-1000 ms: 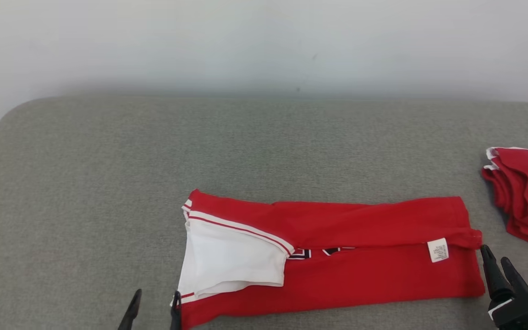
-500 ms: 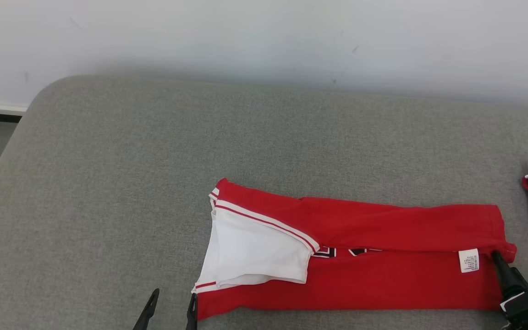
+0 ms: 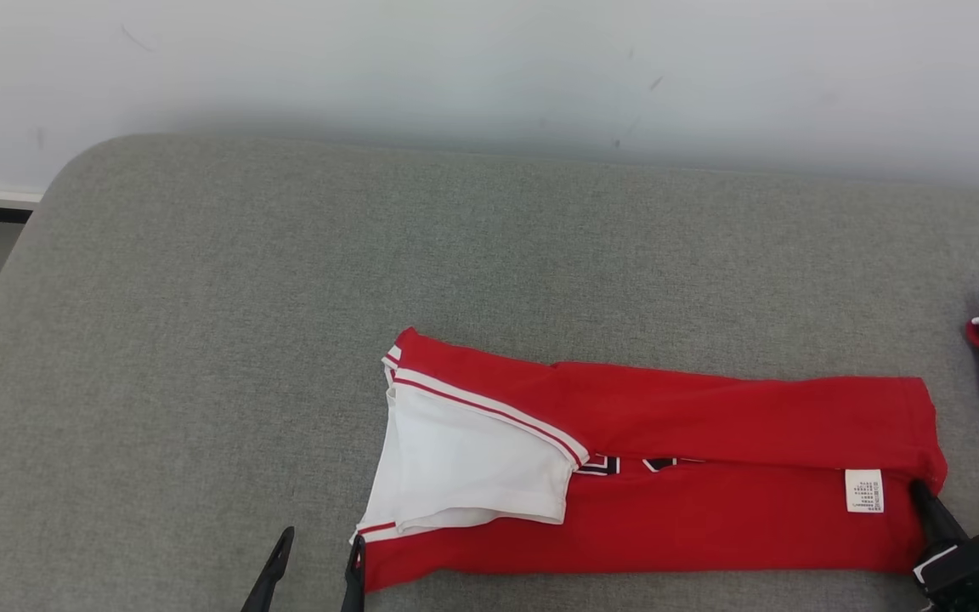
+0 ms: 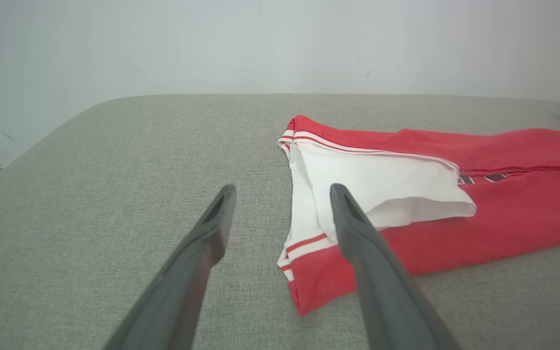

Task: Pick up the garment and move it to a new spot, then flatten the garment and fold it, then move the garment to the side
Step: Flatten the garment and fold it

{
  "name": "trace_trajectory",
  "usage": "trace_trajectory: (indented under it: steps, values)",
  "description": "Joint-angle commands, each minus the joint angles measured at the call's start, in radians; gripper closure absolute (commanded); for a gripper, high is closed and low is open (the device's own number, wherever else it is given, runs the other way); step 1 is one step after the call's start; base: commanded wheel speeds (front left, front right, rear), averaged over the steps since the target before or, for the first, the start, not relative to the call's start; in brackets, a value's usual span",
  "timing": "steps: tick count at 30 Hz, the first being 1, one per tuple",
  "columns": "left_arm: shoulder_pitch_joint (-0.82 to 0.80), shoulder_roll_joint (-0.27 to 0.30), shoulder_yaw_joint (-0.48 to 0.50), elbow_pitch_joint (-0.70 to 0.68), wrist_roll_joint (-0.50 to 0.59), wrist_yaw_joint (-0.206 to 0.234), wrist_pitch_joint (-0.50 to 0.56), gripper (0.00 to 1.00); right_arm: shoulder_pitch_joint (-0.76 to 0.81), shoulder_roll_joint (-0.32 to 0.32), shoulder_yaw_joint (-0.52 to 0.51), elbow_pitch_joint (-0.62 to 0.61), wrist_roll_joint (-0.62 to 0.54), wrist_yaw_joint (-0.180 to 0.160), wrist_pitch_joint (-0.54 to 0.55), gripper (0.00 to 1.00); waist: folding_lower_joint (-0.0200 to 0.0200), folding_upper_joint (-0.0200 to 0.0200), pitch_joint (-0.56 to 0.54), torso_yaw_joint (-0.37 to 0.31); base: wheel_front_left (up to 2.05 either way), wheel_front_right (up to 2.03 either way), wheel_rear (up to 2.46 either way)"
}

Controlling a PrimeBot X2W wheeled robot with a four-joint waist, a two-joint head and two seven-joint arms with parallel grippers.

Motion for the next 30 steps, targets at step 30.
trace_trajectory:
  steps: [30]
  values:
    - [0.01,-0.024,-0.02,0.043,-0.001,-0.031,0.005,0.0,0.003,-0.14,0.005,-0.352,0.076,-0.002,0.097,1.0,-0.0001,0.0,-0.058,-0.084,0.0,0.0,0.0]
